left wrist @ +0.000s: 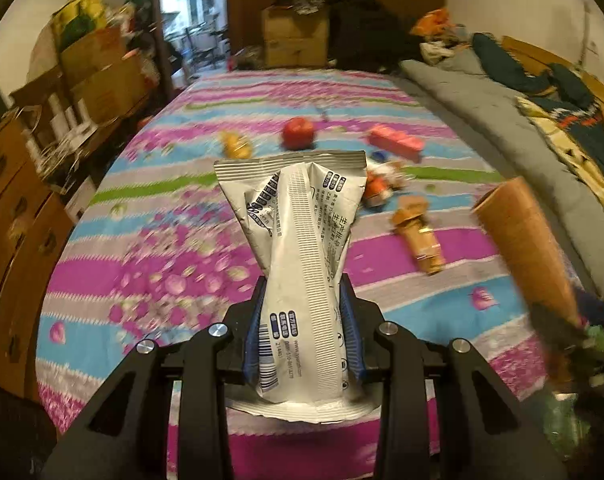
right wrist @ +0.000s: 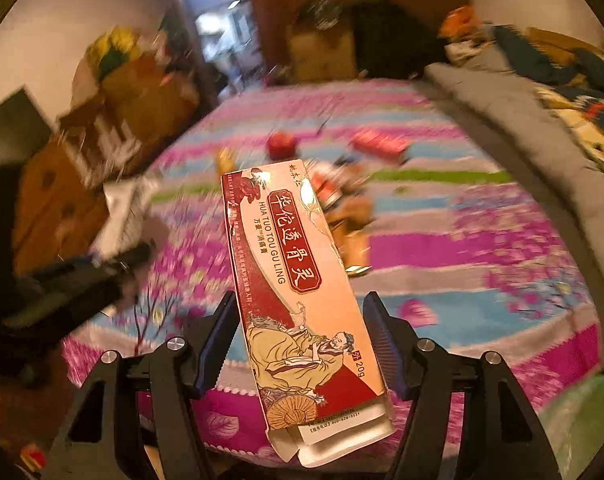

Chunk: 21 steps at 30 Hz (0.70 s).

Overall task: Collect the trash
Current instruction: 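Carry both items to the green bin and open both tools over it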

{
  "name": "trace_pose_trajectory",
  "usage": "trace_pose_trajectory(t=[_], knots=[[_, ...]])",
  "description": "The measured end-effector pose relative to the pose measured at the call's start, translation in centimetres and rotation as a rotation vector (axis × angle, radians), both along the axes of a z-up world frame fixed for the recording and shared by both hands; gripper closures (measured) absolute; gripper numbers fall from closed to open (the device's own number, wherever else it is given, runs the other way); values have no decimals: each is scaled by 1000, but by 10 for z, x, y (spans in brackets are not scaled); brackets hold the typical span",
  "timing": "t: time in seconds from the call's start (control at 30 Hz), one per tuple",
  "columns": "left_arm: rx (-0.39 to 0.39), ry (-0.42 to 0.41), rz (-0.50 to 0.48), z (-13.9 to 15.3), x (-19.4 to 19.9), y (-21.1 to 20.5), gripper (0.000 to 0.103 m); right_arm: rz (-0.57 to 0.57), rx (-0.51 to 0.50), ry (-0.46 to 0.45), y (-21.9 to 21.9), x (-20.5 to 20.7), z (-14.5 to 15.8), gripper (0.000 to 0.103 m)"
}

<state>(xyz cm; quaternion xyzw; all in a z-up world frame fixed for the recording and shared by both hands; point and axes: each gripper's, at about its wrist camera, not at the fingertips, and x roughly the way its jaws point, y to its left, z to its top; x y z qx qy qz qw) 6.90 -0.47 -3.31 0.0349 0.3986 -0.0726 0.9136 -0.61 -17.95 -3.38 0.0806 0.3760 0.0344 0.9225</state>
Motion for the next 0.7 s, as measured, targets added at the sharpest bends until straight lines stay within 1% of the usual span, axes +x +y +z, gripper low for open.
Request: trace_pose_trajectory(t=[0.07, 0.13, 0.23, 0.3, 0.4, 0.5, 0.63, 0.7], knots=[[-4, -17, -46, 7, -1, -19, 71, -68, 14, -42, -24, -20, 22, 38], [-8, -30, -90, 13, -2, -38, 71, -126, 31, -63, -46, -38, 36, 38], [-16, -41, -182, 24, -3, -76, 71, -216, 52, -75, -83, -63, 53, 38], [-17, -49, -253, 30, -6, -107, 71, -270, 47, -74, -104, -79, 60, 38], [-19, -49, -353, 36, -11, -153, 71, -366, 52, -60, -140, -105, 63, 38], [-27, -38, -453, 38, -20, -200, 71, -486, 49, -37, -183, -138, 64, 38], [1, -43, -591, 35, -44, -262, 71, -627, 57, 4, -233, -171, 56, 38], [14, -24, -669, 29, -58, -293, 71, -698, 74, 30, -259, -191, 52, 38]])
